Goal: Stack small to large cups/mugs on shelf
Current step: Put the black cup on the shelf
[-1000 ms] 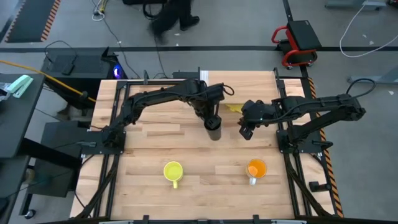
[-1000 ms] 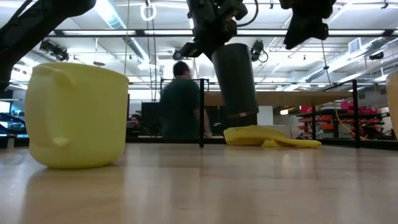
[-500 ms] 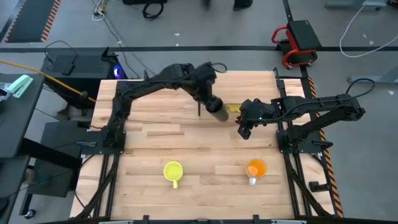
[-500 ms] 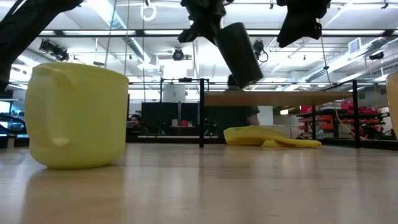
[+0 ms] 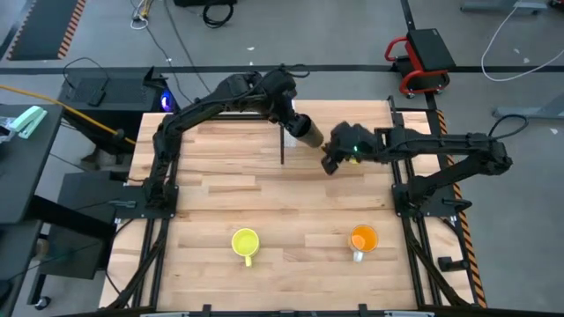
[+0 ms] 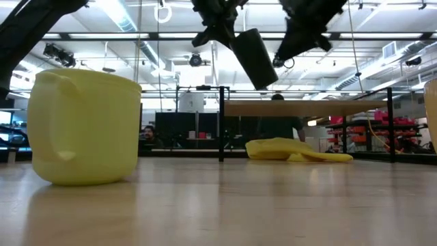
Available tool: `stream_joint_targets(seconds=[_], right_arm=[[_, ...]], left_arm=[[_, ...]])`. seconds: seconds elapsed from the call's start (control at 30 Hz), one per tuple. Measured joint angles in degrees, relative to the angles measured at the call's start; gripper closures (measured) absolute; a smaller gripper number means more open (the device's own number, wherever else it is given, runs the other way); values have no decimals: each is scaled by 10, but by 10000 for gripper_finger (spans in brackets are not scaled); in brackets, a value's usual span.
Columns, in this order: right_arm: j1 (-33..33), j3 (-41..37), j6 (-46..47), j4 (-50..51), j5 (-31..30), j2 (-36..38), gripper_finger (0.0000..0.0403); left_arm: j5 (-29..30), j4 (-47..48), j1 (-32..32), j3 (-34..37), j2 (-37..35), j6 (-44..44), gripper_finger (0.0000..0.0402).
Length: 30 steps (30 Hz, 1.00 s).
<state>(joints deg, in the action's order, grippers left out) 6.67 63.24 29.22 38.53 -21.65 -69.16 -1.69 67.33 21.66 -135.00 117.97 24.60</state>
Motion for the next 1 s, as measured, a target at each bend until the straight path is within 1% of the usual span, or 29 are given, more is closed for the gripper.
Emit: stream_joint_targets(seconds=[0.07,0.2,0.3,0.43,0.5,0.6,0.8,0.9,1.0], right_arm=[[36,0,-8,-24,23,-5,321],[93,0,-11,-28,55,-6,343],[121,0,-18,-34,73,-4,360],[159,0,-27,-73,133,-17,383],[171,0,-34,-85,145,-29,395],[189,0,-41,-81,152,-43,397],[222,0,-52,-99,192,-45,399],[230,0,-52,-112,216,-47,400],[231,0,-53,-116,225,-58,400]], left_arm=[[0,-8,6,0,0,-13,393],[-1,3,26,0,-2,-33,393],[1,4,37,0,-2,-48,393],[-2,4,48,0,-2,-65,393],[-9,2,50,0,-2,-72,393],[-9,-2,51,0,-1,-73,393],[-10,-3,59,0,0,-74,393],[-10,-4,60,0,0,-75,393],[-10,-6,62,0,0,-75,393]])
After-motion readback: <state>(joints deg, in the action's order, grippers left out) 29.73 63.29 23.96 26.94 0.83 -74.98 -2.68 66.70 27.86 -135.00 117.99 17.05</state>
